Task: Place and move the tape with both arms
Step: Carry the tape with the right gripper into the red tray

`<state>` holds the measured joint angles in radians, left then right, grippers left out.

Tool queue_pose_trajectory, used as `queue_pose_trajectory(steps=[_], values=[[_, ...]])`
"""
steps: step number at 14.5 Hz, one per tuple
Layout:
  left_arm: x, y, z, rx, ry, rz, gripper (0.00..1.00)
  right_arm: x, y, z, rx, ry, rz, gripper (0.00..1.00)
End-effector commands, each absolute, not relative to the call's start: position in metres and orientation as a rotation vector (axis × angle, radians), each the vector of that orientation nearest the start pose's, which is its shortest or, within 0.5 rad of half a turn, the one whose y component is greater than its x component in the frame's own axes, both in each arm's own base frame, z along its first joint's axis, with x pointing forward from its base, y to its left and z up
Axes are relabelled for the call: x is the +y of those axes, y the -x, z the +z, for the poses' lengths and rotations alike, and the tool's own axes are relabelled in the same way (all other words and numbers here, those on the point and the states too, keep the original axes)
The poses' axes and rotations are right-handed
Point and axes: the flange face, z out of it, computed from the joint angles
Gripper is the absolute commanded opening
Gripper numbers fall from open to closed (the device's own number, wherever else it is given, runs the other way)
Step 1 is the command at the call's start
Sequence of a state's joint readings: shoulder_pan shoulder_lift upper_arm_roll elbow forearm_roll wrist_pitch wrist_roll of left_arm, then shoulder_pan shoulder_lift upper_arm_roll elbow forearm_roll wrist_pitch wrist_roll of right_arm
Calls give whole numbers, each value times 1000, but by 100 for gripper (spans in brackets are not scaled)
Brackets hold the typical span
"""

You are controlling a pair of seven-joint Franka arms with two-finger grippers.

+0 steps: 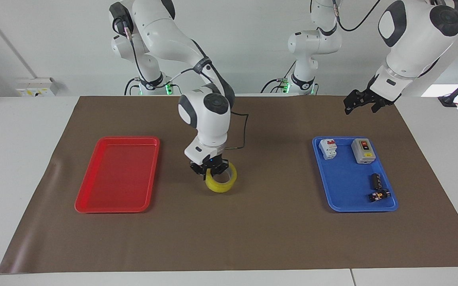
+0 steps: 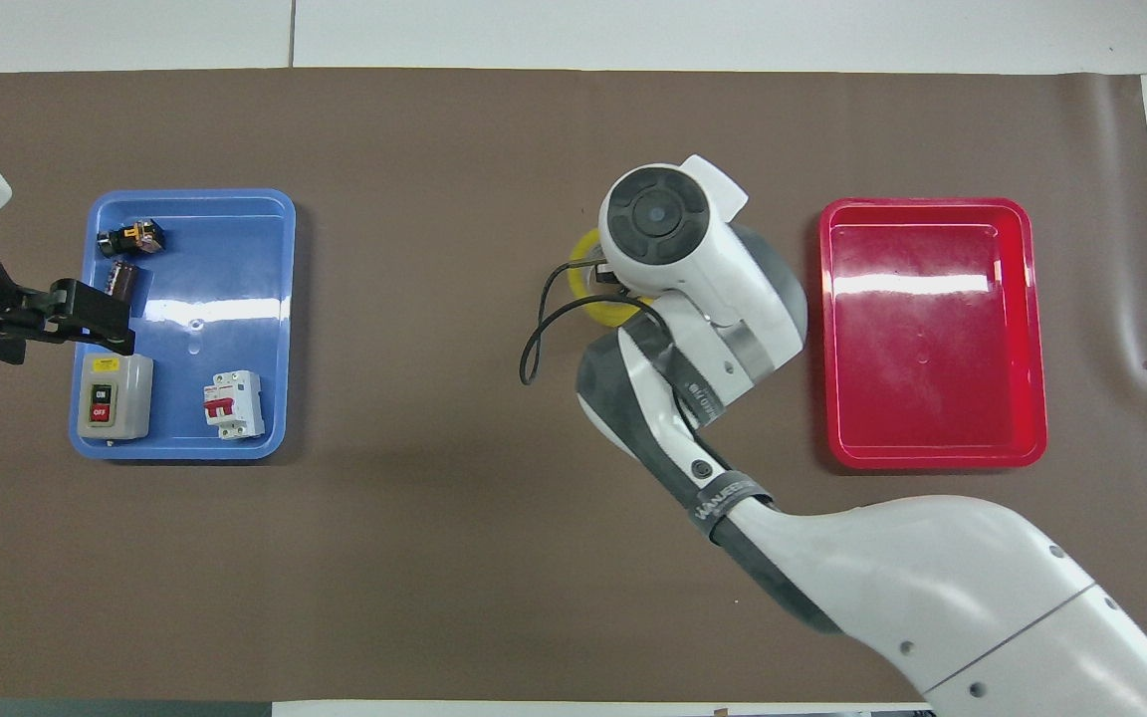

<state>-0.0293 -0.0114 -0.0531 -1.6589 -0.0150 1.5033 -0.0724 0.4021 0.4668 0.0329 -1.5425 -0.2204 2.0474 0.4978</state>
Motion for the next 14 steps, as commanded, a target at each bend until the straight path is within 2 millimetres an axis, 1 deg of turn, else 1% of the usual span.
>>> queue_pose_trajectory(steps=[1, 2, 4, 6, 8, 9, 11, 12, 13, 14], values=[[-44, -532, 584, 25, 3154, 199, 100, 184, -639, 423, -160, 3300, -140, 0], [-46, -532, 586, 28, 3154, 194, 100, 151, -637, 425, -217, 3301, -110, 0], [-47, -528, 594, 30, 3155, 172, 100, 89, -631, 416, -291, 3274, -33, 0], [-43, -527, 597, 18, 3156, 162, 100, 44, -631, 405, -325, 3233, -21, 0], [-43, -527, 597, 16, 3156, 162, 100, 0, -625, 389, -362, 3193, -51, 0], [-41, -527, 597, 11, 3156, 165, 100, -11, -619, 380, -385, 3175, -77, 0], [-40, -527, 597, 9, 3156, 165, 100, -31, -605, 365, -362, 3152, -77, 0], [-40, -527, 597, 9, 3156, 165, 100, -46, -600, 361, -376, 3146, -77, 0], [-40, -527, 597, 9, 3156, 165, 100, -49, -597, 360, -406, 3128, -78, 0], [-40, -527, 597, 9, 3156, 165, 100, -51, -589, 357, -412, 3112, -70, 0]])
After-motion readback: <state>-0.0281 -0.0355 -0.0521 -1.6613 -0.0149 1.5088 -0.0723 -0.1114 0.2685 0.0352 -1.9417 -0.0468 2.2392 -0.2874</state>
